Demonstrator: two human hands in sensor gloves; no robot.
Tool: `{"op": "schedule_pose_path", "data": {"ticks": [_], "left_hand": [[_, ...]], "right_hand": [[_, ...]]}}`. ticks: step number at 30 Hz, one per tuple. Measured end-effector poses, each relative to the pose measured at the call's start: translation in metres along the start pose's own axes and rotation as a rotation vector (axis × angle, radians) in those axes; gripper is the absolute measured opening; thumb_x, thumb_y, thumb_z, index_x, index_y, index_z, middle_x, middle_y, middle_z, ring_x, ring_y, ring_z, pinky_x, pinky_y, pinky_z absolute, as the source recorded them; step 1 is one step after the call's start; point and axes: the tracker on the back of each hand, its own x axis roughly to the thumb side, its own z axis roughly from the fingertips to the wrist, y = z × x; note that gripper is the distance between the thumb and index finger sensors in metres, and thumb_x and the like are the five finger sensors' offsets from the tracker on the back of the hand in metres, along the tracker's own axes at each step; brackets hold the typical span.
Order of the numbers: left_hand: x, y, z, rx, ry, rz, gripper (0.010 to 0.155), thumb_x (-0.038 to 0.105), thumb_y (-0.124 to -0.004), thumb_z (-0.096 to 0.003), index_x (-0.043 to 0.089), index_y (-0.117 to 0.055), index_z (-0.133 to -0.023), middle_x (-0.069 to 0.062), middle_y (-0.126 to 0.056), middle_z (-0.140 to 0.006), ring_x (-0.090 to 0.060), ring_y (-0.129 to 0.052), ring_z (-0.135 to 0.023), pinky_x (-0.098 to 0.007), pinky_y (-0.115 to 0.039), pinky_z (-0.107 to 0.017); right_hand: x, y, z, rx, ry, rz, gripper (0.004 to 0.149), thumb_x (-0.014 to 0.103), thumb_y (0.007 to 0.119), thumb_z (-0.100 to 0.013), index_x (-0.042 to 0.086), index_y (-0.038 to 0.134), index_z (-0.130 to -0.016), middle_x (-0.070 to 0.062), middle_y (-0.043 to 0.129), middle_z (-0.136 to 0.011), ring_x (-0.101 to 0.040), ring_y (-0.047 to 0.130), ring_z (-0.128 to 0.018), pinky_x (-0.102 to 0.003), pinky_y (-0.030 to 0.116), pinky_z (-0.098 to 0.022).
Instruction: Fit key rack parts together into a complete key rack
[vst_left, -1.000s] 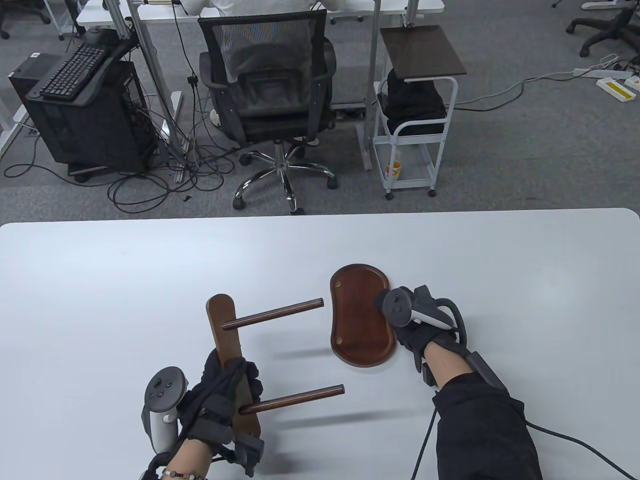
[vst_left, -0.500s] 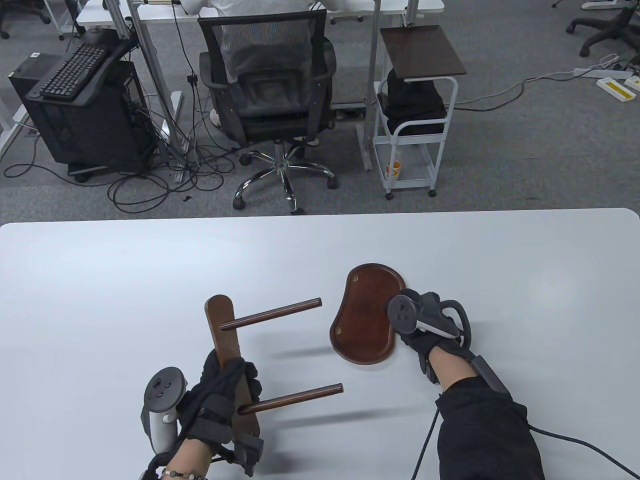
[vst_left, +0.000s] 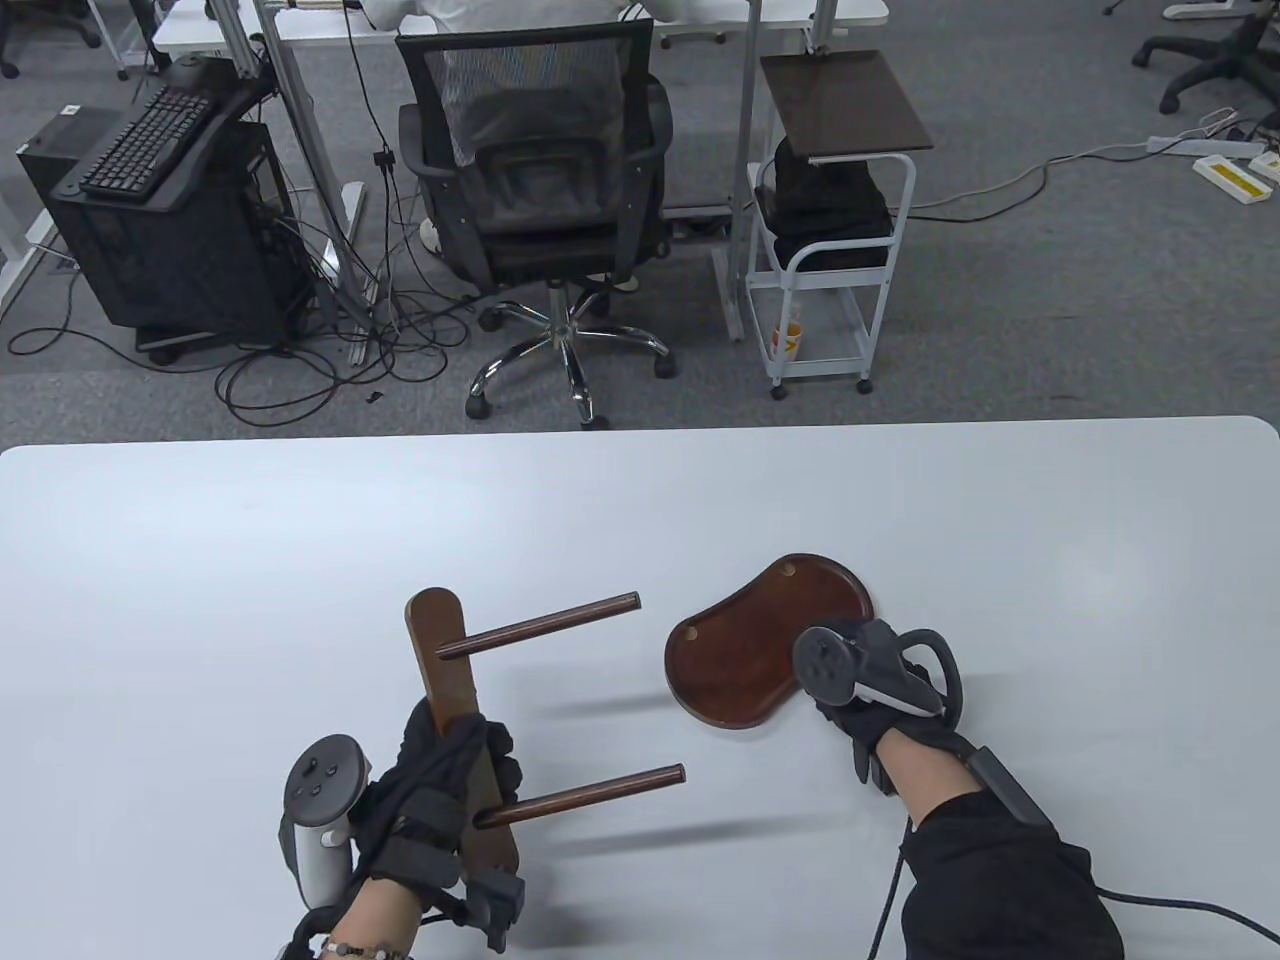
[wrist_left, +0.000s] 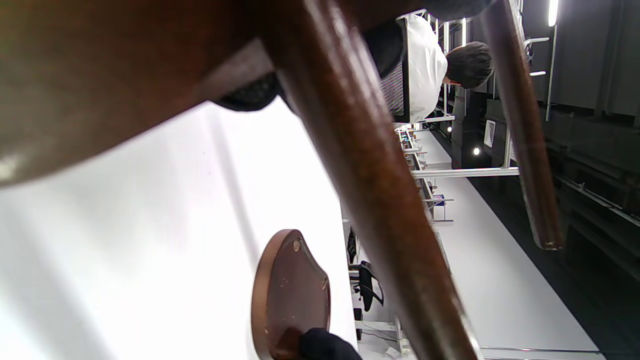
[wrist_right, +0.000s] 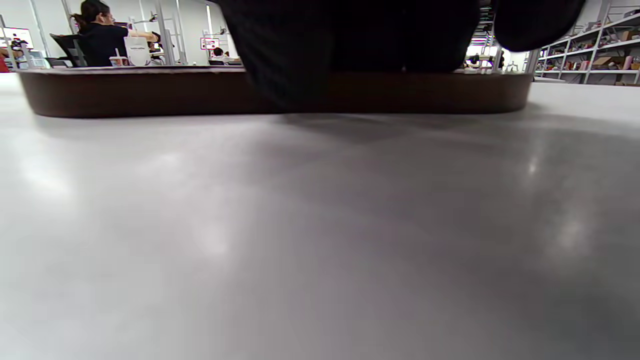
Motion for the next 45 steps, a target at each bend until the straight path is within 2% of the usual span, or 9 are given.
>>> {"op": "schedule_pose_path", "data": {"ticks": [8, 15, 31, 36, 45], "left_hand": [[0.004, 0.011, 0.004, 0.032, -0.021, 0.068, 0.060, 0.044, -0.060, -0.0618, 0.023, -0.033, -0.111, 0.002, -0.080, -0.091, -0.017, -0.097, -0.069, -0.043, -0.088, -0.052], [0.005, 0.013, 0.005, 0.042, -0.031, 0.078, 0.060, 0.044, -0.060, -0.0618, 0.023, -0.033, -0.111, 0.002, -0.080, -0.091, -0.017, -0.097, -0.069, -0.043, -0.088, -0.052], [0.004, 0.013, 0.004, 0.037, -0.032, 0.074, 0.060, 0.044, -0.060, -0.0618, 0.023, -0.033, -0.111, 0.002, -0.080, -0.091, -0.017, -0.097, -0.068, -0.043, -0.088, -0.052], [0.003, 0.012, 0.004, 0.034, -0.030, 0.072, 0.060, 0.044, -0.060, -0.0618, 0.023, -0.033, -0.111, 0.002, -0.081, -0.091, -0.017, -0.097, -0.069, -0.043, -0.088, -0.052], [0.003, 0.012, 0.004, 0.030, -0.027, 0.071, 0.060, 0.044, -0.060, -0.0619, 0.022, -0.034, -0.111, 0.002, -0.081, -0.091, -0.017, -0.097, -0.068, -0.043, -0.088, -0.052]], "right_hand": [[0.017, 0.000, 0.023, -0.020, -0.041, -0.047, 0.034, 0.028, 0.081, -0.050, 0.025, 0.080, -0.084, -0.008, 0.087, -0.080, -0.033, 0.085, -0.066, -0.057, 0.074, -0.056], [0.028, 0.000, 0.035, -0.023, -0.051, -0.068, 0.034, 0.027, 0.082, -0.050, 0.024, 0.082, -0.084, -0.008, 0.088, -0.080, -0.033, 0.085, -0.066, -0.058, 0.074, -0.056], [0.089, 0.002, 0.078, 0.000, -0.236, -0.117, 0.036, 0.025, 0.079, -0.053, 0.020, 0.079, -0.088, -0.012, 0.085, -0.083, -0.035, 0.083, -0.068, -0.057, 0.073, -0.056], [0.106, 0.003, 0.089, 0.012, -0.257, -0.139, 0.037, 0.025, 0.077, -0.053, 0.019, 0.079, -0.090, -0.014, 0.084, -0.085, -0.036, 0.081, -0.068, -0.058, 0.072, -0.057], [0.130, 0.003, 0.102, 0.023, -0.344, -0.136, 0.037, 0.026, 0.076, -0.054, 0.018, 0.078, -0.091, -0.014, 0.083, -0.086, -0.037, 0.080, -0.069, -0.059, 0.071, -0.057]]}}
